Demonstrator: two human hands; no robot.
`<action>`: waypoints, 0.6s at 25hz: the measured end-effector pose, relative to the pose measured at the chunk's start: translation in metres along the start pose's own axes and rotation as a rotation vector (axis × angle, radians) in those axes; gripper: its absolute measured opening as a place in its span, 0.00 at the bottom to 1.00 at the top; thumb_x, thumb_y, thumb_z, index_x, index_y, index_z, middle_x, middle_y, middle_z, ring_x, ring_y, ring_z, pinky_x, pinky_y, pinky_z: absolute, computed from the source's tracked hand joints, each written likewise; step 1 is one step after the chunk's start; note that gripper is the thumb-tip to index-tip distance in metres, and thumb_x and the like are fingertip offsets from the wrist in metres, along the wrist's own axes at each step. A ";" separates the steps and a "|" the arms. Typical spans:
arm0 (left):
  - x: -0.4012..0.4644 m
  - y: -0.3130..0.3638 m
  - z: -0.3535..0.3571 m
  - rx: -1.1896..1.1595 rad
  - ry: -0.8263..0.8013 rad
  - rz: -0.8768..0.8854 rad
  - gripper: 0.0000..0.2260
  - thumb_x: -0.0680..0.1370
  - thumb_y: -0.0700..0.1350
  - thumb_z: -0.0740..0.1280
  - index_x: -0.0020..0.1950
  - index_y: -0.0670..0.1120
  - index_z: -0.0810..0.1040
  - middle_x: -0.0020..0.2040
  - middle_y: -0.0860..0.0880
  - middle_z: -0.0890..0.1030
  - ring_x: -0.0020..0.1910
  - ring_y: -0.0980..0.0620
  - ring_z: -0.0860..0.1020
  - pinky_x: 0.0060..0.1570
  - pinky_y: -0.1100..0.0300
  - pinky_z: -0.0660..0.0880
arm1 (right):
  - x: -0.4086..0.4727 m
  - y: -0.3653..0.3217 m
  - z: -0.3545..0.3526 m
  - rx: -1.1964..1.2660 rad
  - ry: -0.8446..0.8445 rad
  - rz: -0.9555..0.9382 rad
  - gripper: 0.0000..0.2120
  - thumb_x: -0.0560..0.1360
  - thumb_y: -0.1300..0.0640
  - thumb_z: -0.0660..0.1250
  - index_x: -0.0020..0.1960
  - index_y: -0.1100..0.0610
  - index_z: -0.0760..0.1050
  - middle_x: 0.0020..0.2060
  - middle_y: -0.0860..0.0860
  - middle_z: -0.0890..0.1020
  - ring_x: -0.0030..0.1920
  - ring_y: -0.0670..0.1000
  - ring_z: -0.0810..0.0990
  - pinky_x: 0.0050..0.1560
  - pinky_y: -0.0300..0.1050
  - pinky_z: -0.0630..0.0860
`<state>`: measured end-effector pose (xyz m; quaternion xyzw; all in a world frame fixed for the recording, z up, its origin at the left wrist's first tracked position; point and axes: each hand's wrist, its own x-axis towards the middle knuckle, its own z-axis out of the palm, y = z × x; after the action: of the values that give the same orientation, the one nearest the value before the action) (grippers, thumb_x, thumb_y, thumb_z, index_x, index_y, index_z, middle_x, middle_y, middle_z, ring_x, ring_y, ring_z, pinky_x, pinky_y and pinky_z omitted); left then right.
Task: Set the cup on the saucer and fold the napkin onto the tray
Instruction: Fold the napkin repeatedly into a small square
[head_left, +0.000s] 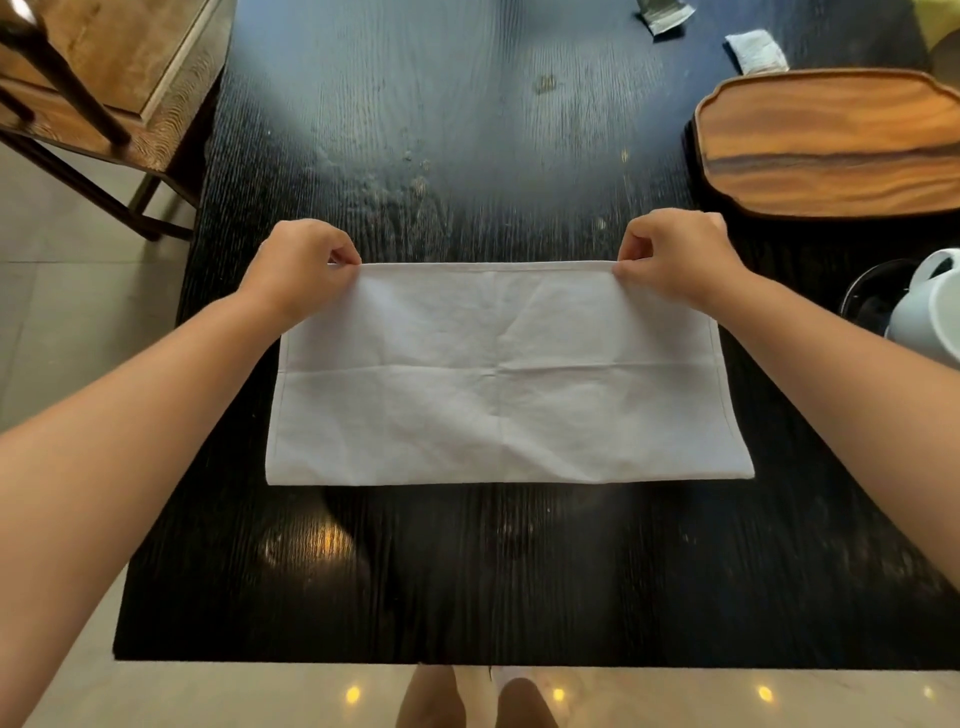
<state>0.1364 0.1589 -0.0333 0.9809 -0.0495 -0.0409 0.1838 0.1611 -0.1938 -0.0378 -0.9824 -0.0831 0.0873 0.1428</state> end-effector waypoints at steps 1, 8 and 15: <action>0.000 0.001 0.001 0.002 0.006 -0.019 0.08 0.72 0.35 0.65 0.47 0.38 0.83 0.45 0.39 0.83 0.47 0.40 0.79 0.51 0.48 0.76 | 0.000 0.000 0.001 0.020 0.013 0.006 0.04 0.70 0.55 0.68 0.39 0.55 0.77 0.37 0.49 0.77 0.43 0.52 0.74 0.50 0.48 0.57; -0.013 0.006 0.003 -0.107 -0.058 -0.092 0.04 0.72 0.35 0.67 0.45 0.41 0.77 0.44 0.43 0.80 0.43 0.45 0.78 0.47 0.53 0.75 | -0.013 0.000 0.001 0.040 -0.037 0.010 0.03 0.71 0.54 0.68 0.39 0.52 0.78 0.36 0.47 0.78 0.43 0.50 0.73 0.53 0.49 0.58; -0.073 0.025 0.013 0.219 -0.097 -0.057 0.11 0.72 0.41 0.67 0.55 0.43 0.78 0.53 0.43 0.81 0.56 0.41 0.76 0.57 0.50 0.67 | -0.080 0.002 0.006 0.000 -0.162 -0.091 0.06 0.71 0.54 0.69 0.35 0.48 0.77 0.34 0.45 0.77 0.43 0.51 0.75 0.52 0.48 0.56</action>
<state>0.0605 0.1393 -0.0320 0.9929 -0.0345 -0.0880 0.0717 0.0824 -0.2089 -0.0323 -0.9673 -0.1388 0.1600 0.1394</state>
